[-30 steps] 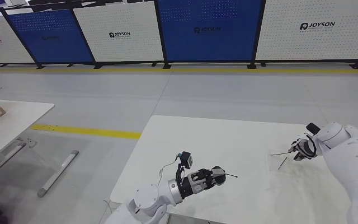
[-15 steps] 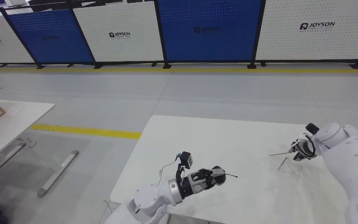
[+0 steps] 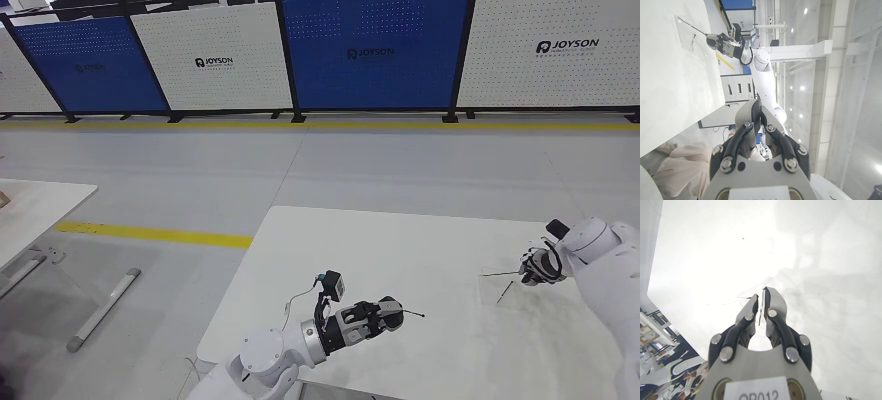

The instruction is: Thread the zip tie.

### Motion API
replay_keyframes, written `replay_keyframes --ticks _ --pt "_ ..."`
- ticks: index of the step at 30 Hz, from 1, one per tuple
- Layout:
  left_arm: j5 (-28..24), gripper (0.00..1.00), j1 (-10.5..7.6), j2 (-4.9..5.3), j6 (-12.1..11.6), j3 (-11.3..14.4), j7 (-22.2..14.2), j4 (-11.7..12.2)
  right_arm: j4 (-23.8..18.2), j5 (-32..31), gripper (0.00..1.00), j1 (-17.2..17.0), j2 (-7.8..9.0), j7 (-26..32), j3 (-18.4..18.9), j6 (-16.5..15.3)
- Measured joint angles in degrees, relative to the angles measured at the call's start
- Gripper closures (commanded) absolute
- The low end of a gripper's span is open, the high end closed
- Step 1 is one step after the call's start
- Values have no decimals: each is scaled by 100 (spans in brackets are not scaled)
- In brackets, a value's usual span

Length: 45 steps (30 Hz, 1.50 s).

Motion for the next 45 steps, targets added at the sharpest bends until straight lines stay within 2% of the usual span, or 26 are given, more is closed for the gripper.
replay_keyframes --ticks 6,9,30,45 --pt "0 100 0 0 0 0 0 0 59 7 96 23 22 -40 43 -93" --pt "0 100 0 0 0 0 0 0 77 -3 100 26 43 -50 62 -146" --pt "0 100 0 0 0 0 0 0 -122 55 100 -103 224 -161 270 -600" --pt "0 100 0 0 0 0 0 0 -640 49 100 -354 468 -187 490 -1032"
